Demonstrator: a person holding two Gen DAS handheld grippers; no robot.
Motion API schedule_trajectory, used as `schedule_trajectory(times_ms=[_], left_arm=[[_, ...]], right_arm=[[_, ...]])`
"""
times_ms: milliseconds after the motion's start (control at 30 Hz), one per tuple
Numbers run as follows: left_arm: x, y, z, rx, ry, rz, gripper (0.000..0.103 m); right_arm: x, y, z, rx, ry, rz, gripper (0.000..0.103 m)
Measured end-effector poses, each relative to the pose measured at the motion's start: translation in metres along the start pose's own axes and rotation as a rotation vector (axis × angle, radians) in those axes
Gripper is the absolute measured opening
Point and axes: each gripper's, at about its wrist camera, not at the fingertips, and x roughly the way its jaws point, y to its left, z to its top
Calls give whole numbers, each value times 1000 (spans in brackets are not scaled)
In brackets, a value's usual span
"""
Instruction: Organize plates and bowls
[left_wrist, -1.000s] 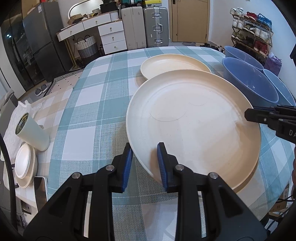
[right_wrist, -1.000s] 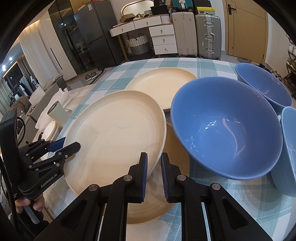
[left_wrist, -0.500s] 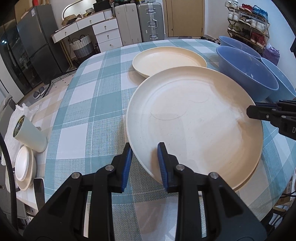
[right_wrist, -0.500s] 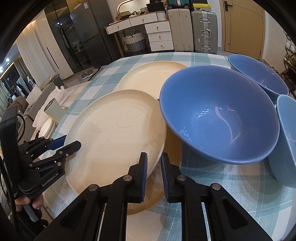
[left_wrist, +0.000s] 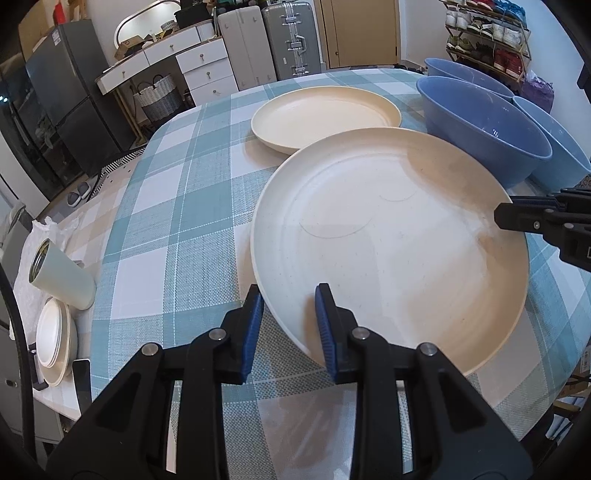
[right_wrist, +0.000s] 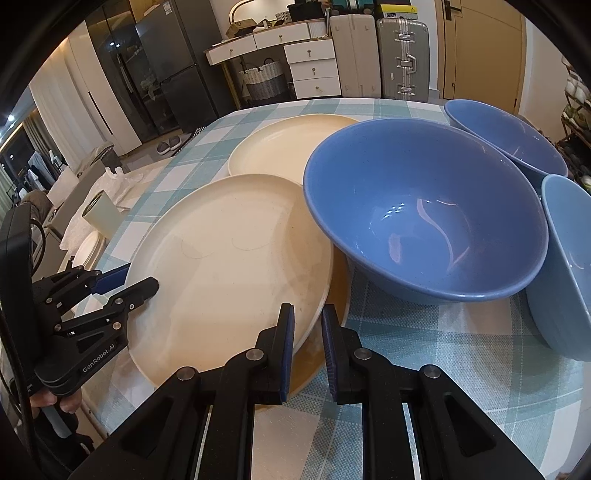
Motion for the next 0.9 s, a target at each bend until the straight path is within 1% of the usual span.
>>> schedule_trajectory(times_ms=[167,900], left_arm=[[0,-6,-2,26,6,18,26],[7,-19,-6,89,37,34,28]], right_arm=[[0,-3,-6,-4,5,-8,15],[-1,6,-15,-53,9,-87,18]])
